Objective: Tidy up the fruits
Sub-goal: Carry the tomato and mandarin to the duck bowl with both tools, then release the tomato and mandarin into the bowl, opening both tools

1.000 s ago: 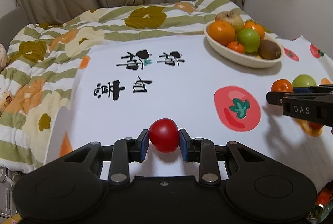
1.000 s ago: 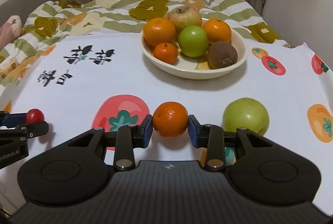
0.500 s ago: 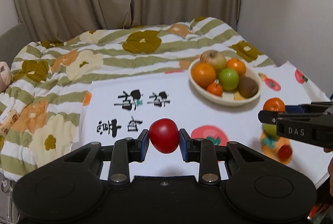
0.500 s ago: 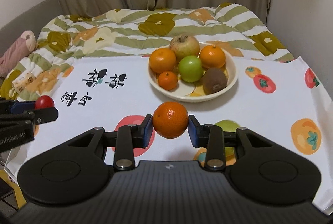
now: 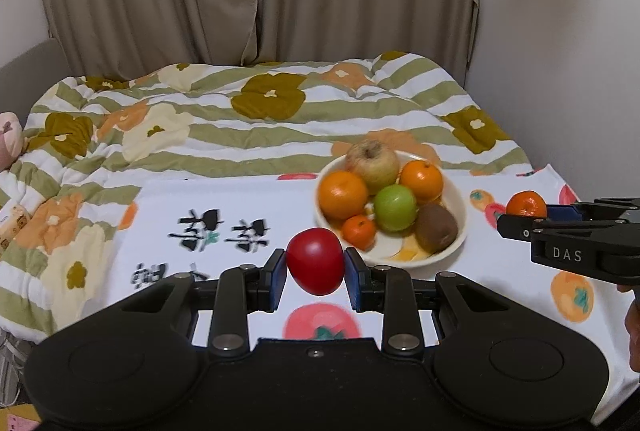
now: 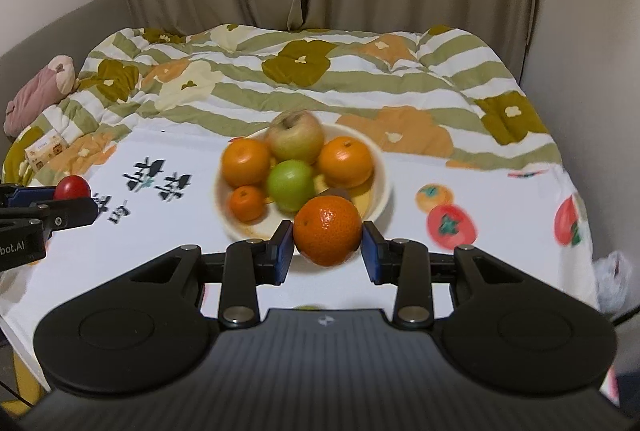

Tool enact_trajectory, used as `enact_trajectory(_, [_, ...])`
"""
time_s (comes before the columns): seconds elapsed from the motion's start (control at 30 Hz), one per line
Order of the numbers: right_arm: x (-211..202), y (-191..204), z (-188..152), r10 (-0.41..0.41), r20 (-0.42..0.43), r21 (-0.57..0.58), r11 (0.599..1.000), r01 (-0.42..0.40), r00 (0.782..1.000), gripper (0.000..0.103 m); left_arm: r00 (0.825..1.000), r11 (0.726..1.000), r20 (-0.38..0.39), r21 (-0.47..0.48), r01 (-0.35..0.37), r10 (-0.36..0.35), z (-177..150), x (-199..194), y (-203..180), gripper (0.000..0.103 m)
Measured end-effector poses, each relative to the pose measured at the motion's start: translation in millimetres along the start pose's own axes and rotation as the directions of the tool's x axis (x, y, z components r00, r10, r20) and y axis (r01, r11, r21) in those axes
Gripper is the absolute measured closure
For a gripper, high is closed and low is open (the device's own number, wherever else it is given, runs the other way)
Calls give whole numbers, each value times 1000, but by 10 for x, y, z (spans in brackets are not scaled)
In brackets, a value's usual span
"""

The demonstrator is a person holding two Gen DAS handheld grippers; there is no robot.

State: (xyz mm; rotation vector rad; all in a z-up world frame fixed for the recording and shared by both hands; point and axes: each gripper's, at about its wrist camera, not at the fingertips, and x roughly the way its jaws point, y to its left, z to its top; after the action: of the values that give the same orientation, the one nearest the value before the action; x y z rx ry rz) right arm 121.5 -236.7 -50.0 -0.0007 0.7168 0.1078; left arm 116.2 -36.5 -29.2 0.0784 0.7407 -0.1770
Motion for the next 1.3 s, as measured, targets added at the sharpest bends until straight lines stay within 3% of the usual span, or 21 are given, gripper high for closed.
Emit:
enact_trajectory(0.43, [634,-564,218,54,-39,-66,996,-56,998,52,997,1000,-74,16,-11,12,190,799,-585,69])
enact_trajectory(0.73, [1026,-596,267,101,-79,-95,990,-109,992,52,986,998,-165,66,-16,27,176,1321,-776,69])
enact_trajectory(0.97, [1174,-609,321,119,-92,-95,987,-128,989,52,979,997,-204,73,-6,20,203,1447,-817,68])
enact_trajectory(1.0, [1177,-616,331,121,-91,-95,987,-130,988,52,979,997,-202,75,-8,23,209,1436,-823,56])
enact_trajectory(1.03, [1177,-625,341,123,-90,-94,987,-132,988,52,979,997,-201,78,-9,24,212,1418,-824,32])
enact_trajectory(1.1, [1181,-628,364,128,-93,-92,986,-136,987,52,983,997,-180,72,-14,27,220,1354,-822,11])
enact_trajectory(1.3, [1182,-626,401,153,-103,-111,980,-164,983,52,988,999,-155,45,-18,25,232,1153,-718,11])
